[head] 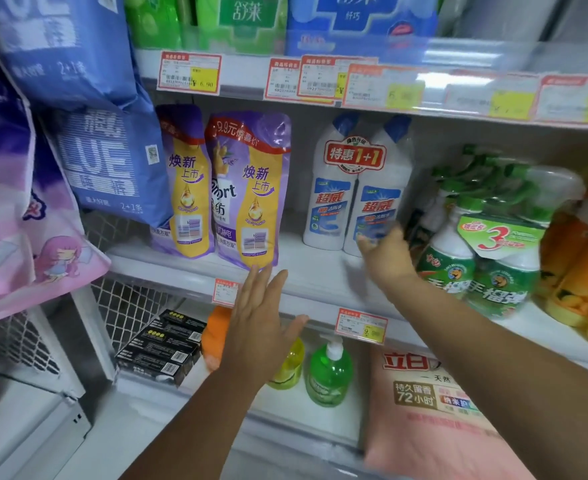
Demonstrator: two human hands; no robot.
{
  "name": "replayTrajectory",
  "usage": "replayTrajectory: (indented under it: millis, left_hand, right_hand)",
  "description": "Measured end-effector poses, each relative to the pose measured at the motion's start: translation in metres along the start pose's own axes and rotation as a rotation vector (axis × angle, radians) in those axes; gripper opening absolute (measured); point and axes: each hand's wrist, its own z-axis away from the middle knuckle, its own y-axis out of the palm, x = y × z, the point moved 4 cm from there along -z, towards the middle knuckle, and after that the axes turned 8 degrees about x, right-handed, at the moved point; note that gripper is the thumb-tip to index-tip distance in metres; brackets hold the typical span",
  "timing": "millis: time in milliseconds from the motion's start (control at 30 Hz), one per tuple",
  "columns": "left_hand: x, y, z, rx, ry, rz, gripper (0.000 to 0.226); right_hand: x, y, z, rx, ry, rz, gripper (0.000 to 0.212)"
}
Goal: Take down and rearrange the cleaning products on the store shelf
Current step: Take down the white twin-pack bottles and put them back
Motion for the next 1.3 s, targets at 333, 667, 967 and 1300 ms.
replayTrajectory:
  millis: [333,667,967,1300]
  left_hand:
    - [-0.072,0.067,0.179,0.635,-0.079,0.159,0.071]
    - [-0.129,0.111,0.275,0.717,-0.291,0.433,0.047]
    - [-0.101,0.112,0.279,0.674,-0.497,0.548,0.077]
    - [-0.105,0.060,0.249,0.579,-0.493,0.773,0.065]
  right_hand:
    - [-0.091,-0.104,0.212,0.088,-0.094,0.059,0.049]
    - [-0.243,-0.082,0.359,0.831,0.340,0.236,0.060]
    - [-0.230,-0.062,0.335,0.544,0.204,0.514,0.039]
    - [-0.109,-0.138,0.293,0.414,0.069,-0.157,0.024]
